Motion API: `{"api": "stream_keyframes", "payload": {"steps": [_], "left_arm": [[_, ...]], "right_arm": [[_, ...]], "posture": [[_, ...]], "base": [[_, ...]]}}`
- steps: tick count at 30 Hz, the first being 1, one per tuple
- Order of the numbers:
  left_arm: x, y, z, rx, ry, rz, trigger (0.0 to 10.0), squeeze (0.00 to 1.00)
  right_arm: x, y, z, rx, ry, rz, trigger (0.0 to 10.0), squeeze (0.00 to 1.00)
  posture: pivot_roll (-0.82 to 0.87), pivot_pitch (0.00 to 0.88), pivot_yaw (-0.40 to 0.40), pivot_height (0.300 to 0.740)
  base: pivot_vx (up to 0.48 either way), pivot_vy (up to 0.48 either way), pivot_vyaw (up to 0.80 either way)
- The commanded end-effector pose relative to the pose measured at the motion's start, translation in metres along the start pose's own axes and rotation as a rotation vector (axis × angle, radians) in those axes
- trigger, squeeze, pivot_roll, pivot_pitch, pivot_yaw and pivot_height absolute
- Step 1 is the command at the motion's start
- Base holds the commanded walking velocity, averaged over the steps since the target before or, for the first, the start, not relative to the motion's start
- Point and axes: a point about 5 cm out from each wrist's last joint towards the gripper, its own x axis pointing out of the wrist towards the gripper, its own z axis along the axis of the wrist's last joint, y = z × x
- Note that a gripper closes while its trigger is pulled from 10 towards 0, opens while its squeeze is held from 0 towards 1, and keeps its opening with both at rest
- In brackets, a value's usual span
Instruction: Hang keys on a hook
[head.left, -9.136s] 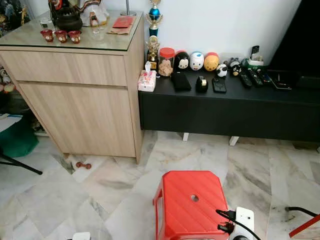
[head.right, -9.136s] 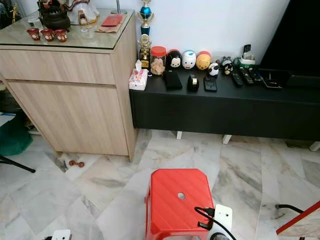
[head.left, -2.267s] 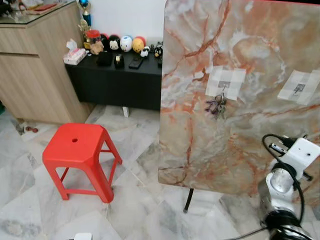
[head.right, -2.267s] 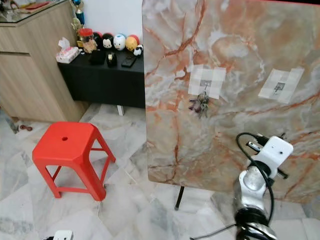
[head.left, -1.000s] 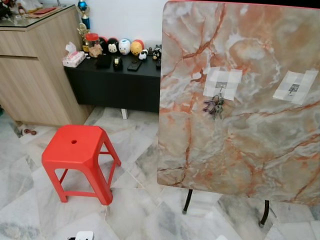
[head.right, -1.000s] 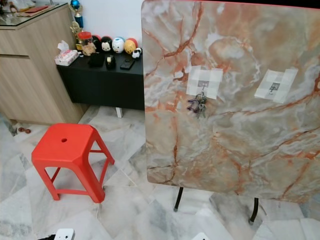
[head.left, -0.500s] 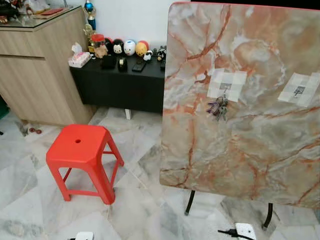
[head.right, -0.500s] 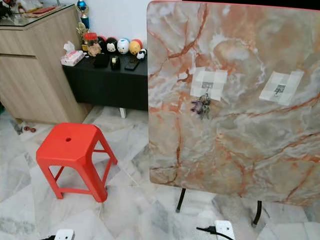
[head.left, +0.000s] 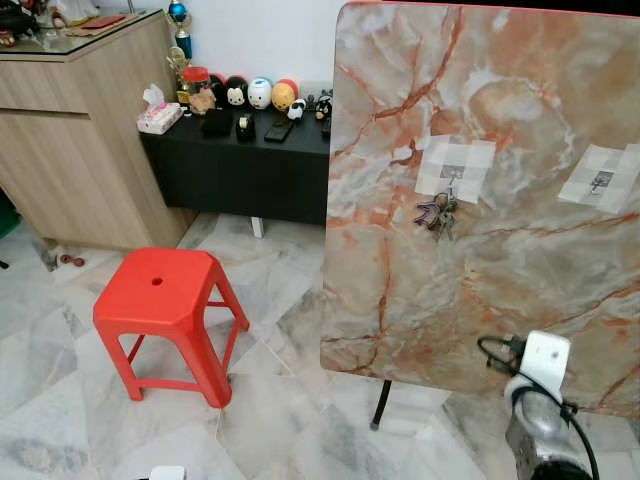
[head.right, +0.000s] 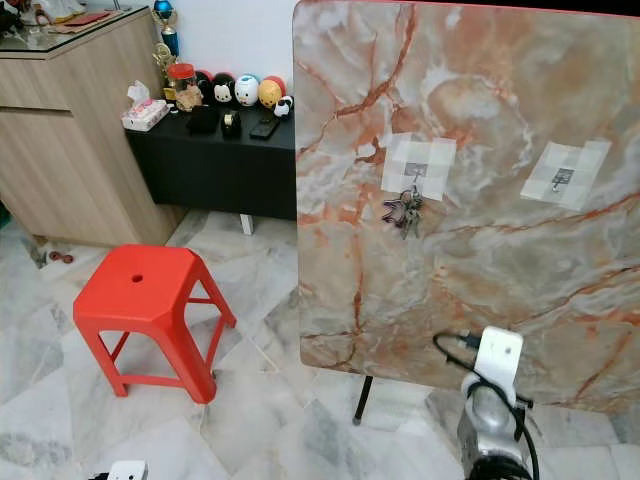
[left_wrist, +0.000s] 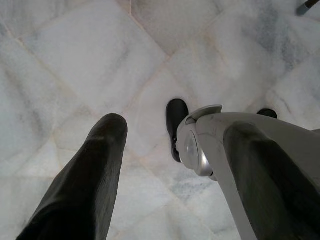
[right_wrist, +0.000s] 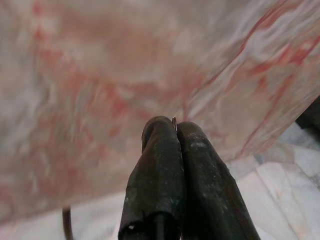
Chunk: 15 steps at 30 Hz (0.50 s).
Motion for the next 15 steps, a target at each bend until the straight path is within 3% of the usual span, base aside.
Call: {"api": "stream_keyframes", "payload": {"steps": [1,8,15], "left_arm": [[0.0,0.0,-0.002,-0.016,0.0,0.007,10.0,0.0],[-0.001,0.001,-0.002,-0.016,-0.002,0.008,10.0,0.0],[-0.001,0.0,-0.002,-0.021,-0.005,0.009,10.0,0.0]], "right_arm": [[0.005,-0.001,0.019,0.043,-0.083,-0.034,10.0,0.0],[0.007,0.017,0.061,0.021,-0.285,-0.01,10.0,0.0],[0.006,0.021,0.077,0.045,-0.366,-0.01,10.0,0.0]], "posture": [[-0.02,0.0,-0.058,0.74],[-0.03,0.0,-0.058,0.74],[-0.02,0.0,-0.06,0.74]], "base": [[0.0,0.0,0.0],[0.0,0.0,0.0],[0.0,0.0,0.0]]}}
